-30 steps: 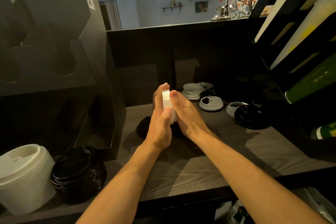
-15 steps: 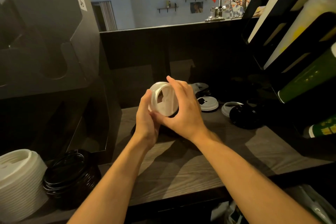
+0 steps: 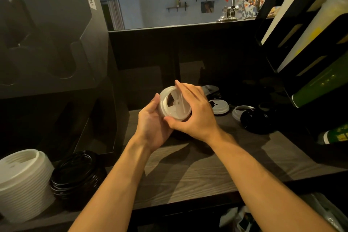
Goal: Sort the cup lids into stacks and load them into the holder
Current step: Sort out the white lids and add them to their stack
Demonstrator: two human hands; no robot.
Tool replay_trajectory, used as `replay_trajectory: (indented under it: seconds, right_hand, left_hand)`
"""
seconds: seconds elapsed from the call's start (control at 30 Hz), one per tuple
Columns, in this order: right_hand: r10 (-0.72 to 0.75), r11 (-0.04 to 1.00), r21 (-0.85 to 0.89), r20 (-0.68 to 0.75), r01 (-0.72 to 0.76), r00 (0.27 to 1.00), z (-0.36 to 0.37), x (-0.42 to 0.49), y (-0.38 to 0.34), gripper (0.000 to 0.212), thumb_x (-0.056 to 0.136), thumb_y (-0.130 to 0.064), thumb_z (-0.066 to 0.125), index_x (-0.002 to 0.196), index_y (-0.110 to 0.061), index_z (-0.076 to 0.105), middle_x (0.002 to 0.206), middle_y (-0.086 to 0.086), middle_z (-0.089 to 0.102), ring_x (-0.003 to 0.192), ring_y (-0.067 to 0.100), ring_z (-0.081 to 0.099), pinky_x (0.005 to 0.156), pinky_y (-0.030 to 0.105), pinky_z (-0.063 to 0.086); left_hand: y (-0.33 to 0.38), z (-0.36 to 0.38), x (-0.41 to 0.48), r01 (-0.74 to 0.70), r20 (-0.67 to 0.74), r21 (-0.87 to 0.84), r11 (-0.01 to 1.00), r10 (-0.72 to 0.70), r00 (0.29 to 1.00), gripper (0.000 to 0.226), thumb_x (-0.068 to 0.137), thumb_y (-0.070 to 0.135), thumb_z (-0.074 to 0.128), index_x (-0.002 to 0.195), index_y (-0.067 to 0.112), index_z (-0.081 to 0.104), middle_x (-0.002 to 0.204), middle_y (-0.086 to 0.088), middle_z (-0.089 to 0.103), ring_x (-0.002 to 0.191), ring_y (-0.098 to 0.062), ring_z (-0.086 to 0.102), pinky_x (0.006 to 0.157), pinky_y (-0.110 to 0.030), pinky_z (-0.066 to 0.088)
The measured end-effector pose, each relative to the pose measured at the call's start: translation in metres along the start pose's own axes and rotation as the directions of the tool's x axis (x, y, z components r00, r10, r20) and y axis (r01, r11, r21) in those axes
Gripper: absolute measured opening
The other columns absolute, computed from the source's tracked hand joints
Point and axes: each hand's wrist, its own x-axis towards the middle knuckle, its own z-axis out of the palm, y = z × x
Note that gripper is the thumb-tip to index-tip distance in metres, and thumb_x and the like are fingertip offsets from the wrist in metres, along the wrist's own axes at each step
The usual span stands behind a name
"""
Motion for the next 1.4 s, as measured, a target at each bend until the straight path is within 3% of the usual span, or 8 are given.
replay_trajectory:
  seconds: [0.2, 0.33, 0.43, 0.53, 0.93, 1.03, 1.17, 1.4]
  right_hand:
    - [-0.029, 0.999, 0.028, 0.002, 0.029, 1.000, 0.002, -0.001, -0.001, 0.093, 0.071, -0.042, 0.081, 0.150, -0.010, 0.042, 0.142, 0.003, 0.050, 0.132, 0.010, 0.038, 0.108, 0.010, 0.027]
    - [-0.028, 0.999, 0.037, 0.016, 0.027, 0.999, 0.003, -0.001, 0.000, 0.092, 0.073, -0.043, 0.079, 0.151, -0.011, 0.041, 0.143, 0.001, 0.049, 0.132, 0.012, 0.039, 0.108, 0.012, 0.028]
    - [0.009, 1.000, 0.007, 0.123, -0.010, 0.992, 0.007, -0.004, -0.001, 0.093, 0.081, -0.055, 0.063, 0.158, -0.020, 0.024, 0.152, -0.002, 0.031, 0.139, 0.013, 0.028, 0.110, 0.015, 0.019]
    - [0.079, 0.996, 0.010, 0.259, -0.084, 0.963, 0.010, -0.007, 0.002, 0.092, 0.086, -0.057, 0.058, 0.159, -0.031, 0.008, 0.154, -0.016, 0.013, 0.143, 0.010, 0.015, 0.113, 0.029, 0.017]
    - [0.145, 0.959, 0.250, -0.014, -0.137, 0.989, 0.015, -0.003, -0.003, 0.075, 0.087, -0.059, 0.051, 0.149, -0.021, 0.036, 0.131, -0.016, 0.039, 0.123, 0.012, 0.045, 0.102, 0.044, 0.045]
    - [0.156, 0.951, 0.278, -0.062, -0.133, 0.986, 0.014, -0.003, -0.003, 0.073, 0.085, -0.057, 0.053, 0.146, -0.019, 0.040, 0.130, -0.008, 0.043, 0.118, 0.014, 0.048, 0.097, 0.041, 0.048]
    - [-0.017, 0.999, 0.040, -0.036, 0.018, 0.999, 0.013, -0.002, -0.004, 0.080, 0.078, -0.056, 0.059, 0.144, -0.013, 0.045, 0.136, 0.003, 0.046, 0.123, 0.013, 0.043, 0.102, 0.025, 0.037]
    - [-0.043, 0.999, 0.022, 0.110, 0.041, 0.993, 0.011, -0.003, -0.004, 0.081, 0.075, -0.056, 0.061, 0.144, -0.019, 0.042, 0.141, -0.004, 0.041, 0.127, 0.003, 0.030, 0.104, 0.023, 0.029]
  left_hand:
    - [0.004, -0.003, 0.003, 0.035, 0.000, -0.011, 0.999, -0.035, 0.999, 0.053, 0.104, 0.051, 0.035, 0.125, 0.018, 0.071, 0.121, -0.011, 0.074, 0.104, -0.023, 0.073, 0.089, -0.037, 0.056]
    - [0.004, -0.004, 0.005, 0.053, 0.004, -0.009, 0.999, -0.053, 0.999, 0.053, 0.104, 0.051, 0.036, 0.126, 0.018, 0.070, 0.119, -0.011, 0.074, 0.110, -0.026, 0.068, 0.093, -0.039, 0.053]
    - [0.004, -0.006, 0.003, 0.059, 0.034, 0.003, 0.998, -0.059, 0.998, 0.056, 0.105, 0.052, 0.032, 0.129, 0.017, 0.067, 0.123, -0.012, 0.073, 0.109, -0.024, 0.071, 0.088, -0.035, 0.057]
    - [0.001, -0.003, 0.000, 0.055, 0.069, 0.004, 0.998, -0.055, 0.996, 0.055, 0.106, 0.050, 0.032, 0.126, 0.014, 0.067, 0.114, -0.012, 0.075, 0.100, -0.023, 0.074, 0.080, -0.032, 0.060]
    - [-0.005, 0.005, 0.006, -0.118, 0.108, 0.158, 0.980, 0.101, 0.989, 0.069, 0.106, 0.061, 0.016, 0.138, 0.017, 0.059, 0.129, -0.014, 0.069, 0.122, -0.026, 0.066, 0.096, -0.036, 0.055]
    - [-0.006, 0.006, 0.007, -0.138, 0.100, 0.175, 0.975, 0.122, 0.988, 0.070, 0.105, 0.061, 0.016, 0.140, 0.018, 0.058, 0.128, -0.014, 0.069, 0.120, -0.026, 0.067, 0.092, -0.034, 0.057]
    - [-0.006, 0.006, 0.009, -0.114, 0.020, 0.175, 0.978, 0.112, 0.994, 0.072, 0.103, 0.065, 0.021, 0.130, 0.015, 0.065, 0.117, -0.014, 0.074, 0.110, -0.026, 0.072, 0.087, -0.034, 0.059]
    - [-0.007, 0.001, 0.009, -0.067, -0.005, 0.142, 0.988, 0.069, 0.998, 0.078, 0.102, 0.068, 0.014, 0.124, 0.015, 0.067, 0.115, -0.013, 0.076, 0.110, -0.024, 0.072, 0.092, -0.036, 0.057]
